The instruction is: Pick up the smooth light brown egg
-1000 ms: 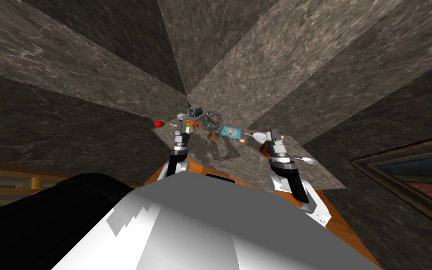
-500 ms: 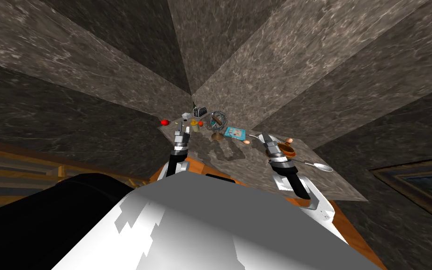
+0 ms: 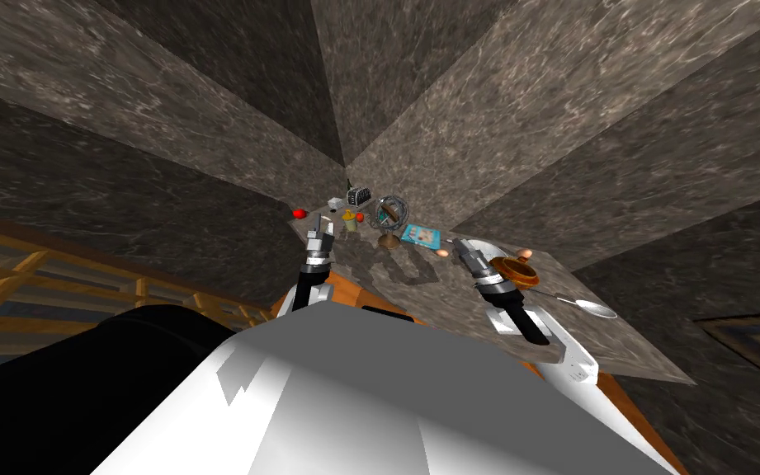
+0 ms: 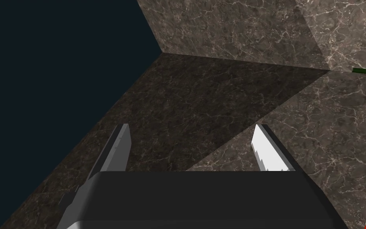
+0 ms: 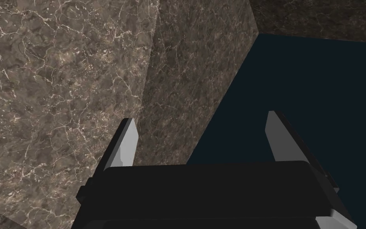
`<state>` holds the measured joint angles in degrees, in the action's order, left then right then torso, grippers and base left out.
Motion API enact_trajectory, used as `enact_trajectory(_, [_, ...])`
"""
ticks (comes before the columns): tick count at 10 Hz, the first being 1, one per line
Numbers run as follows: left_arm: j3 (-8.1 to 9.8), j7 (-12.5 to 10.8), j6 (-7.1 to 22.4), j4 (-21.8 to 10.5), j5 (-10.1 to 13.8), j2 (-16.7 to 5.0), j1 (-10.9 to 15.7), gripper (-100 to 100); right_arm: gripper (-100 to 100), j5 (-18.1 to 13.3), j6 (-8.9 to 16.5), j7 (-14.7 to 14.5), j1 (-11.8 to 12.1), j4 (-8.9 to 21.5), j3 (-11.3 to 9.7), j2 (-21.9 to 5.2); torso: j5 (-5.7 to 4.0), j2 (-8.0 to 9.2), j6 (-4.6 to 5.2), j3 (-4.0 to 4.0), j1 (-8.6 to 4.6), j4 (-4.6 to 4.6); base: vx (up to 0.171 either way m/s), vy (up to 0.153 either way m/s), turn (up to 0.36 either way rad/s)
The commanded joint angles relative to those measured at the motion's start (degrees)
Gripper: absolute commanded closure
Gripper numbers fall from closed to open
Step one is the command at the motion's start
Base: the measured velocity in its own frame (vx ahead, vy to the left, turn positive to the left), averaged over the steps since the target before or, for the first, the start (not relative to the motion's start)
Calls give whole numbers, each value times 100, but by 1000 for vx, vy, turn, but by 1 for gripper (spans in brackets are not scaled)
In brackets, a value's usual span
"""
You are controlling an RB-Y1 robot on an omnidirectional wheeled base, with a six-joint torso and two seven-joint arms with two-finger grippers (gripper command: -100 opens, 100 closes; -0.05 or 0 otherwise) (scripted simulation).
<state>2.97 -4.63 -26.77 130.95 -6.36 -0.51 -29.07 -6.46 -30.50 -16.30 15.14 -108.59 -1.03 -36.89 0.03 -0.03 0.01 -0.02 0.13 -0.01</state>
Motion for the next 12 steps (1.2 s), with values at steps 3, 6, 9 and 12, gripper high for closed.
enact_trajectory(3, [0, 0, 0, 0, 0, 0, 0, 0, -100, -207, -27, -139, -148, 415, -86, -456, 1, 1, 0, 1, 3, 0, 7, 42, 96])
enact_trajectory(6, [0, 0, 0, 0, 0, 0, 0, 0, -100, -529, -42, -325, -265, 911, -232, -999, 2, -2, -1, -1, 10, 0, 16, 57, 141])
enact_trajectory(9, [1, 0, 0, 0, 0, 0, -1, 0, -100, -880, -36, -493, -361, 1361, -400, -1478, 0, 0, 4, 0, -2, 0, 18, 41, 113])
enact_trajectory(12, [0, 0, 0, 0, 0, 0, 0, 0, -100, -1066, -26, -570, -402, 1654, -491, -1797, 0, -1, 0, -1, 1, 0, 17, 37, 92])
